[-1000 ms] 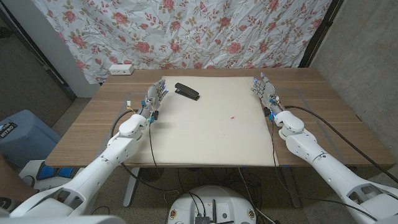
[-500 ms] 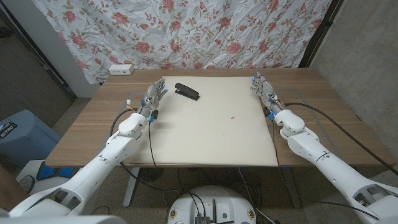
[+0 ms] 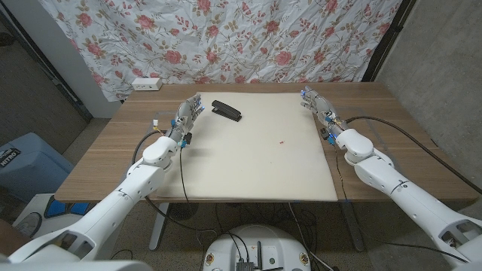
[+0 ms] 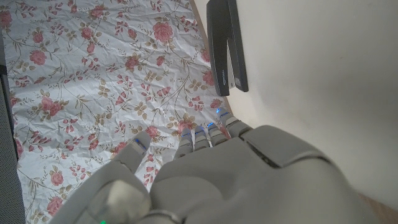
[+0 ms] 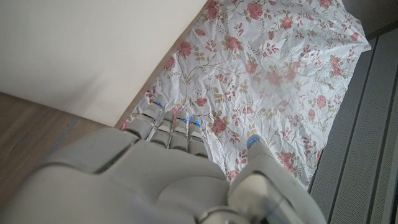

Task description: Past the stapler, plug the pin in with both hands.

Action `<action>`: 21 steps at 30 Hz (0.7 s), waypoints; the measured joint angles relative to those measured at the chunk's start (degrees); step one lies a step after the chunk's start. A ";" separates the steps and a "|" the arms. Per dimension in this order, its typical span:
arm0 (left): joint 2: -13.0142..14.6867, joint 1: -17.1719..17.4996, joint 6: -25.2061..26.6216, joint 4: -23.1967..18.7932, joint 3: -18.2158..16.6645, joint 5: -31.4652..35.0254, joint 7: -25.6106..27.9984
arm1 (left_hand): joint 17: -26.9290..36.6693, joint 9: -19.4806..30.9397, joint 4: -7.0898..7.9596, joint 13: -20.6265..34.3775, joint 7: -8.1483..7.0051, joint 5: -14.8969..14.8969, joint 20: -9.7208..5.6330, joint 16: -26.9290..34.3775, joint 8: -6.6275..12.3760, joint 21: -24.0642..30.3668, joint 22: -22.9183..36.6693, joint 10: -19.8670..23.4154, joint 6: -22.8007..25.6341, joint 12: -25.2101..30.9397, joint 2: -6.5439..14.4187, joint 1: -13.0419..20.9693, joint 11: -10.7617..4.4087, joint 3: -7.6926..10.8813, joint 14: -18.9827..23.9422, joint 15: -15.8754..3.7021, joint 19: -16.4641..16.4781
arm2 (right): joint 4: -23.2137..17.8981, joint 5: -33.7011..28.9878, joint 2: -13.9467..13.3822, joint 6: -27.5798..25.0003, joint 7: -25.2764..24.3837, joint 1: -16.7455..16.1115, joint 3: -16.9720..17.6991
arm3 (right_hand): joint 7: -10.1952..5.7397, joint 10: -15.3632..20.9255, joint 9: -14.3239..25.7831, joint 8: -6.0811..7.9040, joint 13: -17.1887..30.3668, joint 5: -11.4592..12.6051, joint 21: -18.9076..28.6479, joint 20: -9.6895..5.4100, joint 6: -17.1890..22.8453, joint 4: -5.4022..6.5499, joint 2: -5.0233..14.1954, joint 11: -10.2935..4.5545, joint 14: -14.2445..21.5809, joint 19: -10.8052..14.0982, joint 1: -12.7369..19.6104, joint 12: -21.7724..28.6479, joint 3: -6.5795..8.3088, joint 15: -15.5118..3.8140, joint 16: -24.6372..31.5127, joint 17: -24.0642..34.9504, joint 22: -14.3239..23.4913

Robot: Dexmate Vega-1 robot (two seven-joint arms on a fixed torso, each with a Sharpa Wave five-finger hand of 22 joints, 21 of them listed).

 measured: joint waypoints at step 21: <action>0.54 2.36 0.65 -3.42 -1.26 0.64 3.83 | 0.00 0.00 -0.55 -0.15 -0.58 0.00 0.05 0.00 0.32 0.00 0.00 1.65 1.87 0.05 0.00 0.00 -0.41 0.07 1.11 -0.11 1.18 | -1.63 -12.01 -6.36 3.53 1.62 1.13 -1.67 | -2.44 -2.64 -0.01 -0.49 -0.25 -0.38 0.00 -1.10 -1.00 -2.32 1.43 -1.71 -1.48 -0.96 1.43 -0.46 1.01 -0.59 -0.25 -1.55 -0.01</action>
